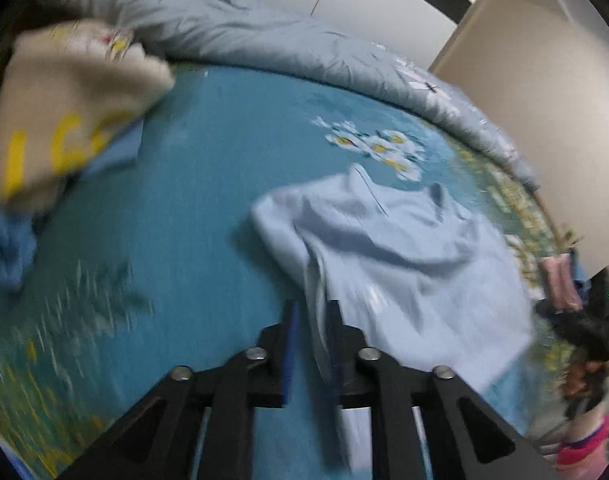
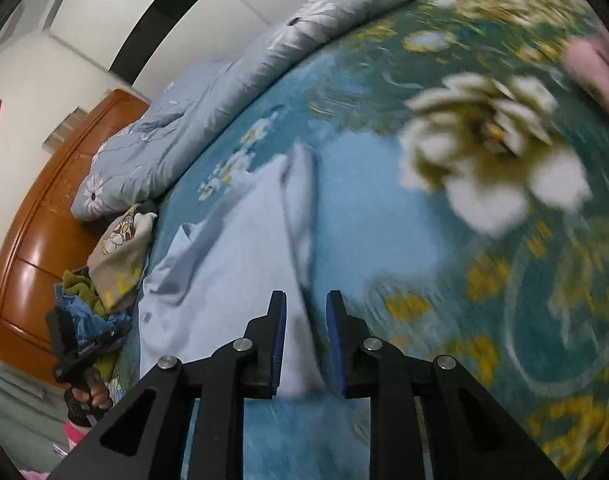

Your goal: Fold clothes

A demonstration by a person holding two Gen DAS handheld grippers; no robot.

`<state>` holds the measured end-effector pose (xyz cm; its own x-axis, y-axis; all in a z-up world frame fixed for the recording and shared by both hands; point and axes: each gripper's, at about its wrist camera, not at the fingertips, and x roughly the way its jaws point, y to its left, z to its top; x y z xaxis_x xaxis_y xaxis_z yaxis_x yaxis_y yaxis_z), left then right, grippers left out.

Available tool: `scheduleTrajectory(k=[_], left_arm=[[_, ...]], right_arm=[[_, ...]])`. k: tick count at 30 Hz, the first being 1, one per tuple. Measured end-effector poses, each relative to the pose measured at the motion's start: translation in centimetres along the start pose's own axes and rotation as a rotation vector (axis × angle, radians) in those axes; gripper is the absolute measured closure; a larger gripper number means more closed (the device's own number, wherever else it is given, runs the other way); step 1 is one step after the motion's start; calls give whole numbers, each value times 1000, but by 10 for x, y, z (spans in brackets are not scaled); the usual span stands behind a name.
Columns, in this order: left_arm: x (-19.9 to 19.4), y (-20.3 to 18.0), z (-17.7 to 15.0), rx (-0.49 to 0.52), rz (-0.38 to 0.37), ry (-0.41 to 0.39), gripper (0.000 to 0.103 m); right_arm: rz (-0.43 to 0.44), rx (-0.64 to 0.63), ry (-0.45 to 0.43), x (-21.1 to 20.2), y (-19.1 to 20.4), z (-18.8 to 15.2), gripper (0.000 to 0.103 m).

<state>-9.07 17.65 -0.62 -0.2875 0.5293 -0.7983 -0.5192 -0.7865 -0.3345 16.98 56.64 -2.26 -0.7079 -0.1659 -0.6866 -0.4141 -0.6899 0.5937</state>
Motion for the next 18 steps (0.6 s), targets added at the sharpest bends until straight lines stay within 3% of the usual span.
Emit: scheduleTrajectory(k=[5,7,12,18], left_arm=[[37,-11,38,77,20,2,60],[54,-17,44,108,34,20,56],[77,-18,45,164,58,75,51],[83,-14,43,170,28,76,48]], right_arm=[[-7,-127,28,36,37,41,79],[-29,-183,28,52,47,59,68],[-105,-270,32,80,49,92,66],[-158,-265,103,118,36,113,65]])
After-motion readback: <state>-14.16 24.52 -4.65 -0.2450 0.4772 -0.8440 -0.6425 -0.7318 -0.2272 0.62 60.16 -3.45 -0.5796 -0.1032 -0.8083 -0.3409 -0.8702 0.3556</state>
